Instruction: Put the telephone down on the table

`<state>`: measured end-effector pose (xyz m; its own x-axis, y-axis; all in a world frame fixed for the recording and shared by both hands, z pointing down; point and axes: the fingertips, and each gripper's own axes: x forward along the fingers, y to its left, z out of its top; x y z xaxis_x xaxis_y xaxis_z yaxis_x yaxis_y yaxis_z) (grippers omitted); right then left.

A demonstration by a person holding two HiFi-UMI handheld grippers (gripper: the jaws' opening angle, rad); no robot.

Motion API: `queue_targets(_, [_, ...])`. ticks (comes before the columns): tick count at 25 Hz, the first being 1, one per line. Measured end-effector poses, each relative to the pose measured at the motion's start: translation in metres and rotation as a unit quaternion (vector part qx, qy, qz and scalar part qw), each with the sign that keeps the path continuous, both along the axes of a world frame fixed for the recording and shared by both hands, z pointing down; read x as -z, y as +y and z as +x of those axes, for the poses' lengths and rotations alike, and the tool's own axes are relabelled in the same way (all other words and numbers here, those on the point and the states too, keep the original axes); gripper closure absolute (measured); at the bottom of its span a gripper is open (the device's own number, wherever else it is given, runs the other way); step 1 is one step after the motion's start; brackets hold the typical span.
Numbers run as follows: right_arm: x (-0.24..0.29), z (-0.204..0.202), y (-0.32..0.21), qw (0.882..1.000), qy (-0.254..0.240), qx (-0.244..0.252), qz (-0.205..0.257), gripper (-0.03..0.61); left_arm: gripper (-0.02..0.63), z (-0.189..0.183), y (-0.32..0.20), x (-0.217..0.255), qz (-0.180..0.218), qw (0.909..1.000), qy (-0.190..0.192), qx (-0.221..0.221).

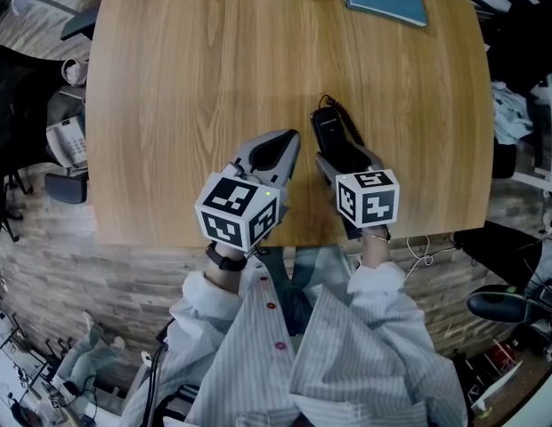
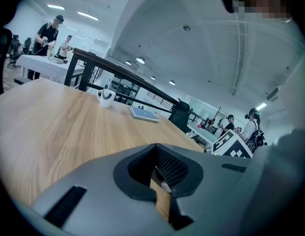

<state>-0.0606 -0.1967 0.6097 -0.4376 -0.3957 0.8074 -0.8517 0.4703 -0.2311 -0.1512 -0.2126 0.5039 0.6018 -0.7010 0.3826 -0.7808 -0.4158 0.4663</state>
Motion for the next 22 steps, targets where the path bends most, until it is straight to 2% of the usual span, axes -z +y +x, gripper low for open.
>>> queue_targets(10, [0.037,0.006,-0.002,0.999,-0.048,0.006,0.015,0.281,0.606,0.015,0.004,0.032,0.024,0.9996,0.003,0.017])
queue_targets(17, [0.095,0.003,-0.007,0.988,-0.154,0.007,0.029,0.285,0.606,0.029,0.006,0.066,0.049,0.9983,0.004,0.029])
queue_targets(22, [0.147,0.007,-0.012,0.978,-0.198,0.008,0.061,0.338,0.606,0.04,0.008,0.096,0.069,0.9971,0.009,0.032])
